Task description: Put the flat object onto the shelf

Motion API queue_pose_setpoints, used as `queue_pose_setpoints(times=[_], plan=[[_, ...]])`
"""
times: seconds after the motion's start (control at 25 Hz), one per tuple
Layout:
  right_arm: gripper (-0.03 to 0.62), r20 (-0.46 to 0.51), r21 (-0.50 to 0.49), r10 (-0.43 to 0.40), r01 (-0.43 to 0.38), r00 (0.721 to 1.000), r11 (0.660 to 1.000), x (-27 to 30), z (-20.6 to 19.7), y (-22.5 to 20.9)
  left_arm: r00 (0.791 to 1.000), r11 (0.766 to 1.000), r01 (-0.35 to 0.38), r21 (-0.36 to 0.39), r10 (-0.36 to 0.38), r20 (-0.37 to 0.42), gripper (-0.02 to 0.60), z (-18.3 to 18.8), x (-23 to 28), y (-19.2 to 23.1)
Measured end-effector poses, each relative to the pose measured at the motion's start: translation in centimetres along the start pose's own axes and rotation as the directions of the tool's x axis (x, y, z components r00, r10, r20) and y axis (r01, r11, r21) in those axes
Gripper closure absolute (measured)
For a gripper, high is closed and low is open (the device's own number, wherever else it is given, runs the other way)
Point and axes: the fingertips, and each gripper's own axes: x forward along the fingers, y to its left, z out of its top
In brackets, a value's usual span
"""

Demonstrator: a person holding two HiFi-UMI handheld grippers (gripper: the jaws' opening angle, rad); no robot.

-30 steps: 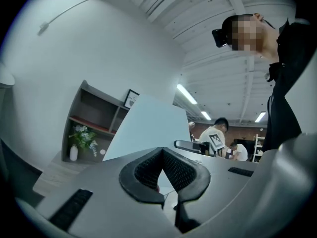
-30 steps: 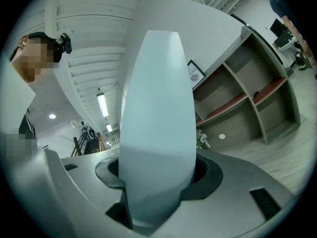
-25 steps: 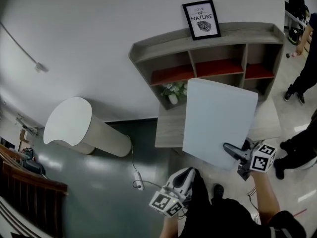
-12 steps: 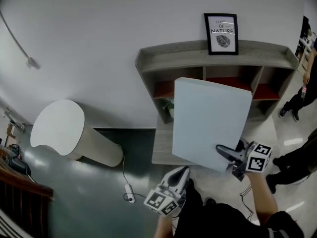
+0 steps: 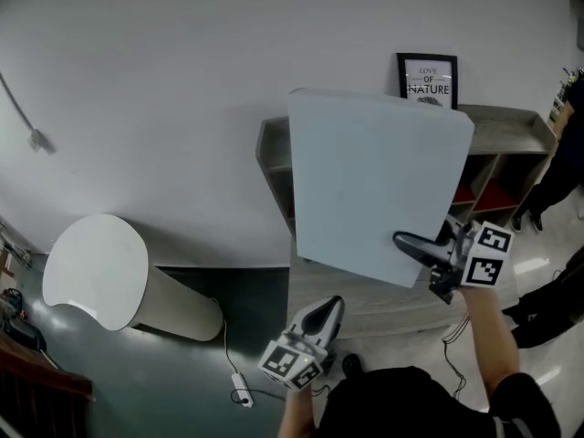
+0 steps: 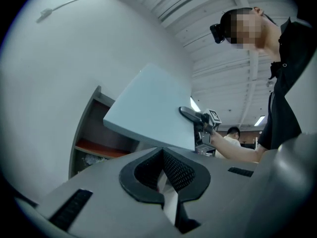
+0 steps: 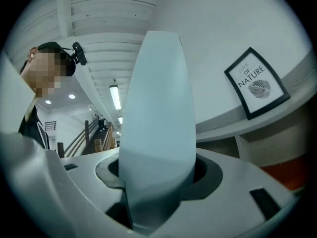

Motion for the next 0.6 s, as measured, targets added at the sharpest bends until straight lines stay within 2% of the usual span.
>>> queue_pose_setpoints(times=[0.24, 0.48, 0.6], plan=[[0.339, 0.017, -0.102, 0.023, -0.021, 1.0, 0.995, 4.3, 6.4, -2.4, 0.998, 0.998, 0.057, 0.004, -0.057, -0.009, 0.571, 1.6, 1.7, 2.9], [0.339, 0.005, -0.135, 0.021, -0.02, 1.0, 0.991, 8.7, 11.5, -6.2, 0.998, 0.998, 0.057, -0.037, -0.059, -0.032, 0.571, 3.0, 3.1, 4.8], [0.339, -0.014, -0.163, 0.024, -0.026, 1.0, 0.986, 10.6, 13.1, -8.0, 0.998, 0.998, 0.061, -0.021, -0.062, -0.024, 0.571, 3.4, 3.7, 5.1]])
